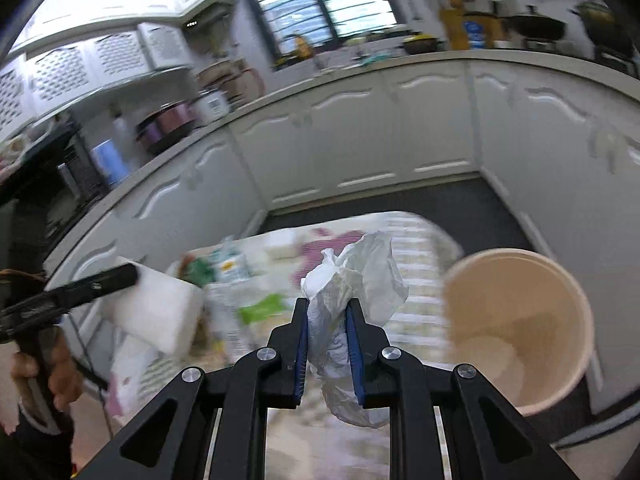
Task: Collect trash
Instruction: 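Carry tissue and sponge to the beige bin and open both tools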
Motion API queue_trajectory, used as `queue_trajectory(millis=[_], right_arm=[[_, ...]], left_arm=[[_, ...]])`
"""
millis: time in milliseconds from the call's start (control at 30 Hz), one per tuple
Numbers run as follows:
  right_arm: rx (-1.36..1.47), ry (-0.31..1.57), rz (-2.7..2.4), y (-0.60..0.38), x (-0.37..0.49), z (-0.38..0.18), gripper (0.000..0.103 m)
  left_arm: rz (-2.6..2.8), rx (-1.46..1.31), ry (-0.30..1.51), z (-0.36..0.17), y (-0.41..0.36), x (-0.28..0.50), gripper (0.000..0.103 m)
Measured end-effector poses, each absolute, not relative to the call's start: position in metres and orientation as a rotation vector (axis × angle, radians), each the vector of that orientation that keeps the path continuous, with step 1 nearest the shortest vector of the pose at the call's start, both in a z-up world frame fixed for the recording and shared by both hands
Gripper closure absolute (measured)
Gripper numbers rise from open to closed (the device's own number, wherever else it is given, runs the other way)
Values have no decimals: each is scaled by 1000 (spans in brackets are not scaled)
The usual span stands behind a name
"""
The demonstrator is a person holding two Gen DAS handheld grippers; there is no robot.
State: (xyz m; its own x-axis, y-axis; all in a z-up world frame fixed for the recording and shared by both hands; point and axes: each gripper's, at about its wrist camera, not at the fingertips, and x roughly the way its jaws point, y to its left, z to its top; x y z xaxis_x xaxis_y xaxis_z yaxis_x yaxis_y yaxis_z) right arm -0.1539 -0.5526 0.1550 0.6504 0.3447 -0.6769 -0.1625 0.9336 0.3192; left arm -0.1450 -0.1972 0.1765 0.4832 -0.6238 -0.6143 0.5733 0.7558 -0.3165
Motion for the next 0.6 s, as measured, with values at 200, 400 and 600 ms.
queue_trajectory(millis=[200, 400, 600], right_arm=[[273, 856, 138, -608, -147, 131, 86], [307, 937, 66, -640, -128, 89, 86], [338, 996, -2, -669, -114, 54, 86]], left_arm=[[-805, -45, 823, 168, -286, -132, 68], [-791, 22, 907, 132, -378, -110, 68], [-744, 40, 982, 98, -441, -86, 68]])
